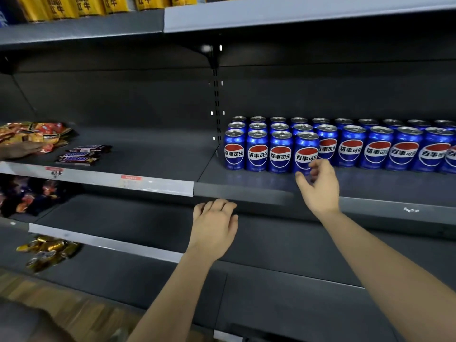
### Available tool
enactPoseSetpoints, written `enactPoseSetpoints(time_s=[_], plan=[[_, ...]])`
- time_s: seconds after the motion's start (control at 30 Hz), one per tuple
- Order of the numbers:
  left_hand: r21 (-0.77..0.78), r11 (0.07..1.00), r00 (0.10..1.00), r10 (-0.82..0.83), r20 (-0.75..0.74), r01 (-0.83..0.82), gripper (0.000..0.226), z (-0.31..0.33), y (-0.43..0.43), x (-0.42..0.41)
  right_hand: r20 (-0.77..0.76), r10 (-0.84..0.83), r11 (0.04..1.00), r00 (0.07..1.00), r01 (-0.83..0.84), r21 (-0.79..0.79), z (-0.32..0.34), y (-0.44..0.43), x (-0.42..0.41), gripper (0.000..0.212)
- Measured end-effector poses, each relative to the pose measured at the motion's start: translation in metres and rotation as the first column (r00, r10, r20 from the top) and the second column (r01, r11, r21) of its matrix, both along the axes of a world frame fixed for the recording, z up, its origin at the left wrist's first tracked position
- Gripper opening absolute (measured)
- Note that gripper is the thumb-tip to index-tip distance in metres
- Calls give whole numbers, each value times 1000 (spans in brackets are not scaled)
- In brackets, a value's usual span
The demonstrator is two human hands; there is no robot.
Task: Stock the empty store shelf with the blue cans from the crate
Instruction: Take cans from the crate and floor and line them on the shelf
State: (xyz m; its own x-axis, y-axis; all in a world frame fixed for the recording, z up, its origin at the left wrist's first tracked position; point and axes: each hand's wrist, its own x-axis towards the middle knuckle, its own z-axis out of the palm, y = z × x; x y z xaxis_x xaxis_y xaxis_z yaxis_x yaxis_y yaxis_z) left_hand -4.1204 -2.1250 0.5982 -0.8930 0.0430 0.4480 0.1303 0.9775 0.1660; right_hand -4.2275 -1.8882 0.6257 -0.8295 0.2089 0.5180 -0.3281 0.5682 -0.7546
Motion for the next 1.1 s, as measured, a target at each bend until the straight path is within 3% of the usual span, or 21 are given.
enactPoseSetpoints(time_s=[0.13,0.27,0.57,0.87,1.1], plan=[[18,999,999,-29,26,29,33,-12,0,19,13,62,997,998,-62,38,-18,-4,29,15],[7,999,995,-43,87,42,34,-31,3,39,80,116,991,990,-120,51,-50,-2,59,13],[-7,999,975,-37,220,40,37,-96,15,63,398,183,935,899,-284,213,-150,23,98,30],[-59,998,939,-7,344,29,35,-236,27,87,597,180,921,782,-347,176,-311,43,130,36],[-22,1000,936,17,353,-10,36,-374,24,96,708,220,879,671,-451,153,-465,36,142,47]])
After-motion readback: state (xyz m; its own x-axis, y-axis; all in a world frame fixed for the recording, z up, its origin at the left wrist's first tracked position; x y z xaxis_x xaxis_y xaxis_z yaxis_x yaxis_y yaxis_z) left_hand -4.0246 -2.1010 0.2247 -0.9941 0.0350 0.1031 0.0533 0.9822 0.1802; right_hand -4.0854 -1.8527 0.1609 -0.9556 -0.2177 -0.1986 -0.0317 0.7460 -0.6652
